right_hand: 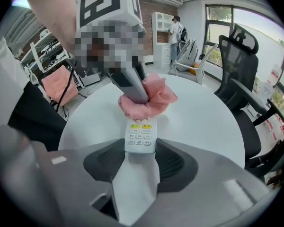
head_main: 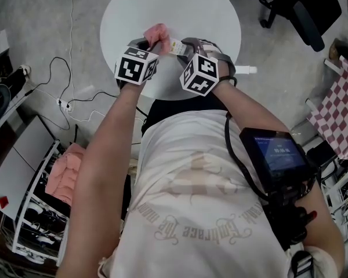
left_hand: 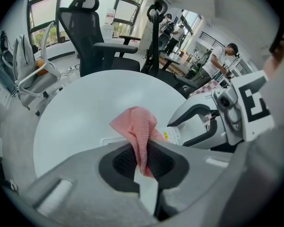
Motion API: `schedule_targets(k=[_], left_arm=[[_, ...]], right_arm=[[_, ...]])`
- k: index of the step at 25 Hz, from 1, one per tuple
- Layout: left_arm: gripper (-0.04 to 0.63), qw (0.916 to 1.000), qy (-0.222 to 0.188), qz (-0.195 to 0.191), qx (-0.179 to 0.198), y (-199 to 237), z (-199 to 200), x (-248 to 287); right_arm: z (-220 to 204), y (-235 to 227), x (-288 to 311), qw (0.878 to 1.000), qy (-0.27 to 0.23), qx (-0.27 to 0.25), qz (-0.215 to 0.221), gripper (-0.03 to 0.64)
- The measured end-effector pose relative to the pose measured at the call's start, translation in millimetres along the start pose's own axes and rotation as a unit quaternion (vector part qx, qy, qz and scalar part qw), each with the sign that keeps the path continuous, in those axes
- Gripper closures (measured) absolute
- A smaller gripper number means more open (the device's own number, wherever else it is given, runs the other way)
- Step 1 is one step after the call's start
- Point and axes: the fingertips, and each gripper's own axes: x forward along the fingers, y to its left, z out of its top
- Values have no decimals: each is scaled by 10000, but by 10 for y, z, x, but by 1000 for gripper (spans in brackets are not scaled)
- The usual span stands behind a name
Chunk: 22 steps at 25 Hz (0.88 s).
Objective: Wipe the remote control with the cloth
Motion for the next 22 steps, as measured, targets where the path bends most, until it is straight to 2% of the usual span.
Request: schedule_targets(k=[3,7,11,15,18,20,22], left_arm=[[571,9998,6,156,135,78,0,-25],[571,9987,139,477,-148,423,-133,-132],[571,9959,439,782,-137,645,-275,-198],[571,9901,537,1272,-266,881,-316,-276],[571,9860,559,1570,34,890,-241,-296],[572,9869,663,1422,373,751,-196,-206],[574,9887,748,1183,536,600,-161,-97]], right_arm=[[-42,-24,-17,10000,22,4,-6,405],[-60,-45,-36,10000,14,26,-23,405],[-124,-60,-59,10000,19,-22,-23,405],[-141,-103,-56,10000,33,-1,-24,405],[-155,-112,-67,10000,32,15,0,405],[-165,-110,-67,10000,24,0,5,405],[-157,-116,-55,10000,17,-1,2,405]])
